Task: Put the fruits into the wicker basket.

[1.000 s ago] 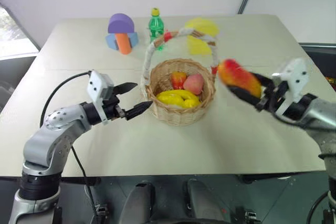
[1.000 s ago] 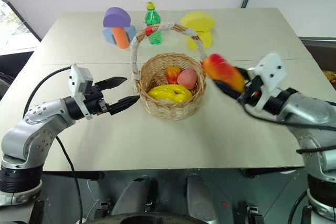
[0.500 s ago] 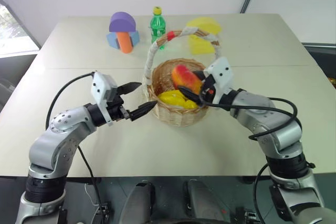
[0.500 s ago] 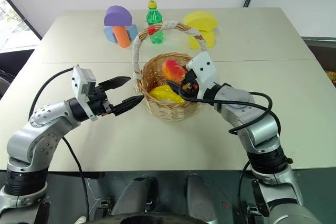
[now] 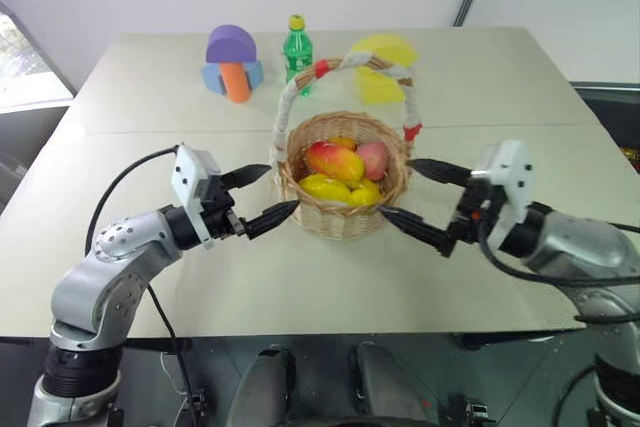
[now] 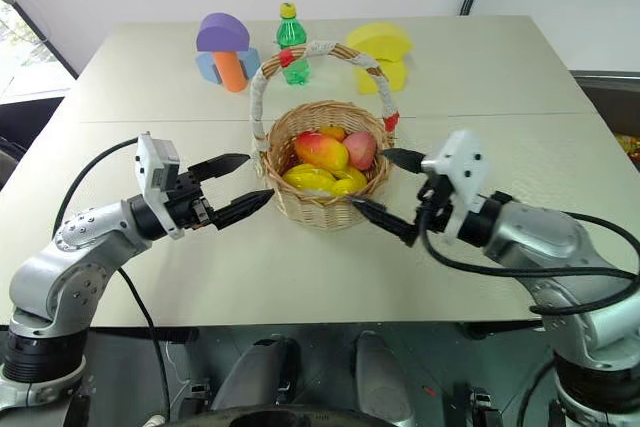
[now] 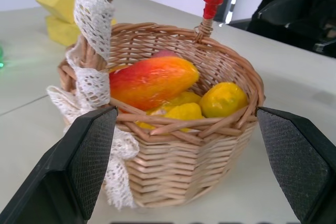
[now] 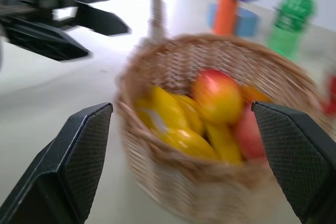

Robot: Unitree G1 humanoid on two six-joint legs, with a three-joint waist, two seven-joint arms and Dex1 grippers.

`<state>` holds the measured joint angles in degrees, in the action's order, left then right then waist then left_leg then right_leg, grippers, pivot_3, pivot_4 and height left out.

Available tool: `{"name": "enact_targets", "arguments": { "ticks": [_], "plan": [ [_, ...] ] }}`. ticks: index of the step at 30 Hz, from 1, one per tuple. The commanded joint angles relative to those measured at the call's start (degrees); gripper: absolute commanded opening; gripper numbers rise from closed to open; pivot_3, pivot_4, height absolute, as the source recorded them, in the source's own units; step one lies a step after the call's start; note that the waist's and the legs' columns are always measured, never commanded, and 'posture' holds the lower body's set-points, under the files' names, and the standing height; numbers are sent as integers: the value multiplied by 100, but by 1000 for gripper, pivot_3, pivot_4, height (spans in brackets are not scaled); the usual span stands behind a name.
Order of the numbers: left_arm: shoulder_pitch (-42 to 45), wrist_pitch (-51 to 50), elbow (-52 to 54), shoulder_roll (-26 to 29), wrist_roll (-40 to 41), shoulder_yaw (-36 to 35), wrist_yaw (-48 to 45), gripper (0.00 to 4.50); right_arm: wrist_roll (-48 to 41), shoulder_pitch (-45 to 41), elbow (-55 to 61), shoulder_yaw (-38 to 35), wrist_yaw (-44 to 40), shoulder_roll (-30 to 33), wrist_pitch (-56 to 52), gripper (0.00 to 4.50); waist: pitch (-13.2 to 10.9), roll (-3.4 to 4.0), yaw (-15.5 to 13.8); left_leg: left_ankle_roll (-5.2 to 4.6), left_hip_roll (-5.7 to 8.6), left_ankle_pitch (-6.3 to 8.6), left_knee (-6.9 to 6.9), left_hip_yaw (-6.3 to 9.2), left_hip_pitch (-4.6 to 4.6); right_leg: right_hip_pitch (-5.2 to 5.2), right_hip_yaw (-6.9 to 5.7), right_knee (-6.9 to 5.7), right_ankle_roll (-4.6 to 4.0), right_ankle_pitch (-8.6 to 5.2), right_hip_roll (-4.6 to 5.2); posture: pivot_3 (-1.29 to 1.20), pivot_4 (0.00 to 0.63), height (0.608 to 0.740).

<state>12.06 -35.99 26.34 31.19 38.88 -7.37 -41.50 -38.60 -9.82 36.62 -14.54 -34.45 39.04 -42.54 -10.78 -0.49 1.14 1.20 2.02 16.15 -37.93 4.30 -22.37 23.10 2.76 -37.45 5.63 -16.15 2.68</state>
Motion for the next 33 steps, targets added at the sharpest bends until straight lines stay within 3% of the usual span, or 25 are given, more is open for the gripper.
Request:
{"name": "enact_targets", "arguments": {
  "ticks": [1,8,9,11,12,13,18,22,26,33],
  "plan": [
    [126,122,-5,-14,31,73,-82,4500,611,-488,-750,188,651,-500,548,4424,0,0,15,2,-1,-1,0,0,1,1,0,-1,0,0,-2,0,150,740],
    [106,92,258,-75,102,186,31,4500,1376,-1228,-2130,663,1122,-1439,1417,4424,0,1,-30,4,2,-2,2,0,-7,14,2,-7,-1,0,0,0,150,740],
    [75,74,321,-79,120,194,62,4500,1341,-1242,-2191,643,1107,-1516,1457,4195,0,1,-39,4,3,-2,2,0,-10,17,2,-7,-1,0,1,0,150,740],
    [28,59,396,-80,137,203,113,4500,1303,-1236,-2234,605,1067,-1605,1527,3576,-1,2,-46,4,4,-2,2,1,-13,18,2,-6,-1,0,4,0,150,740],
    [15,59,412,-77,139,203,125,4500,1301,-1234,-2247,594,1062,-1630,1546,2985,-1,2,-45,3,7,-2,3,0,-13,18,2,-5,-1,0,8,0,150,740],
    [1,56,429,-75,143,204,137,4500,1280,-1233,-2249,561,1068,-1653,1554,2668,-1,2,-41,3,7,-1,3,0,-13,18,2,-5,-1,0,8,0,150,740],
    [1,45,454,-86,149,253,178,4500,1189,-1184,-2138,448,989,-1604,1566,43,-1,2,-35,3,6,-2,3,1,-12,17,2,-6,-1,0,6,0,150,740],
    [95,61,339,-124,148,319,147,4500,1287,-1065,-1995,161,1208,-1472,1584,12,0,2,-36,3,6,-2,3,1,-12,18,2,-7,-1,0,5,0,150,740],
    [162,97,243,-124,131,383,76,4500,1421,-1083,-2199,-654,1525,-1091,1809,12,-2,5,-55,3,10,-2,3,1,-13,17,1,-7,0,0,8,0,150,740],
    [354,169,52,-259,25,576,-1,4500,2013,-1439,-3690,-1640,2430,-470,2375,12,-2,5,-29,3,10,-2,3,-2,-12,15,2,-6,-1,0,4,0,150,740]
  ]
}}
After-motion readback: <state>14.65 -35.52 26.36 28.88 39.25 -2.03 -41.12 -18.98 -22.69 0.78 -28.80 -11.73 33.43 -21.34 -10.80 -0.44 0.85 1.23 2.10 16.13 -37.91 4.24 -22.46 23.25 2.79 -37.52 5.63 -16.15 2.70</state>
